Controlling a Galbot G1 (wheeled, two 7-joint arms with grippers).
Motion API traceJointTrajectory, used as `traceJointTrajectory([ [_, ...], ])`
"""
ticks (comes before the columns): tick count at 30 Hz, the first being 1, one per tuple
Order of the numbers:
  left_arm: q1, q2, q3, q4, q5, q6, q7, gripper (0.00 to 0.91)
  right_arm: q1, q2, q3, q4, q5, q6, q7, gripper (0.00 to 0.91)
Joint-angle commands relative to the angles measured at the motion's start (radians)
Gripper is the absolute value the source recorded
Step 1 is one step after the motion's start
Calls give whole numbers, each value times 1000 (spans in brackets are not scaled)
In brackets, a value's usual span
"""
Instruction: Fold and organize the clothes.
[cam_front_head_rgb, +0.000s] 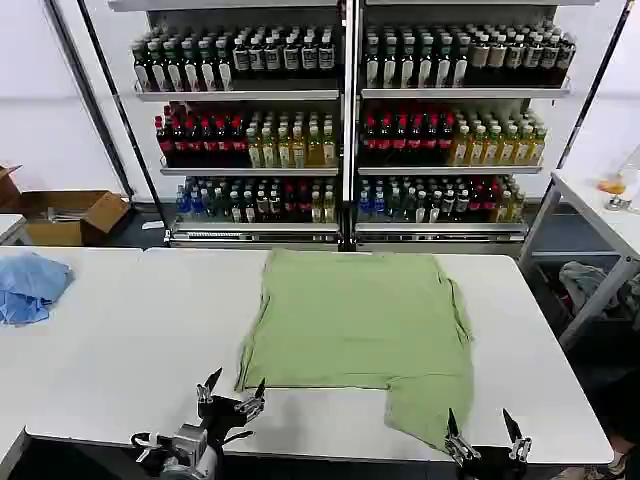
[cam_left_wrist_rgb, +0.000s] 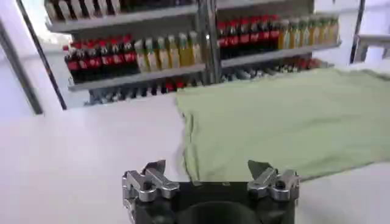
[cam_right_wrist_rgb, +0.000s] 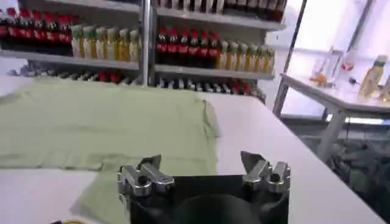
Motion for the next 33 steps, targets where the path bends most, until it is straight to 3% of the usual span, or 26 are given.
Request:
traceJointTrajectory([
  [1, -118, 31, 17, 97, -52, 99, -3, 907, 32, 5, -12, -60, 20, -27, 6, 907],
  [3, -123, 33, 19, 97, -58, 98, -5, 867, 40, 8, -13, -71, 36, -33, 1, 907],
  [4, -124, 33, 19, 96, -61, 99, -3, 584, 48, 12, -17, -78, 56, -35, -3, 907],
  [5, -124, 34, 18, 95, -64, 98, -1, 373, 54, 15, -20, -85, 71, -37, -4, 907],
  [6, -122, 36, 17, 91, -67, 98, 4, 50, 60, 21, -23, -91, 81, -45, -5, 514],
  [7, -118, 38, 16, 86, -71, 96, 7, 30, 64, 26, -26, -97, 90, -50, -6, 333],
  [8, -113, 40, 16, 82, -75, 96, 11, 20, 66, 29, -30, -102, 96, -57, -5, 81],
  [10, -101, 46, 16, 72, -76, 89, 14, 20, 71, 34, -36, -121, 100, -79, -1, 0],
  [19, -46, 52, 19, 43, -74, 81, 24, 20, 64, 44, -50, -141, 141, -143, 20, 0],
  [29, -12, 53, 19, -1, -101, 65, 38, 20, 24, 43, -43, -82, 139, -119, 1, 0],
  [33, 5, 56, 11, -32, -134, 53, 42, 20, -10, 33, -21, -36, 129, -64, -14, 0],
])
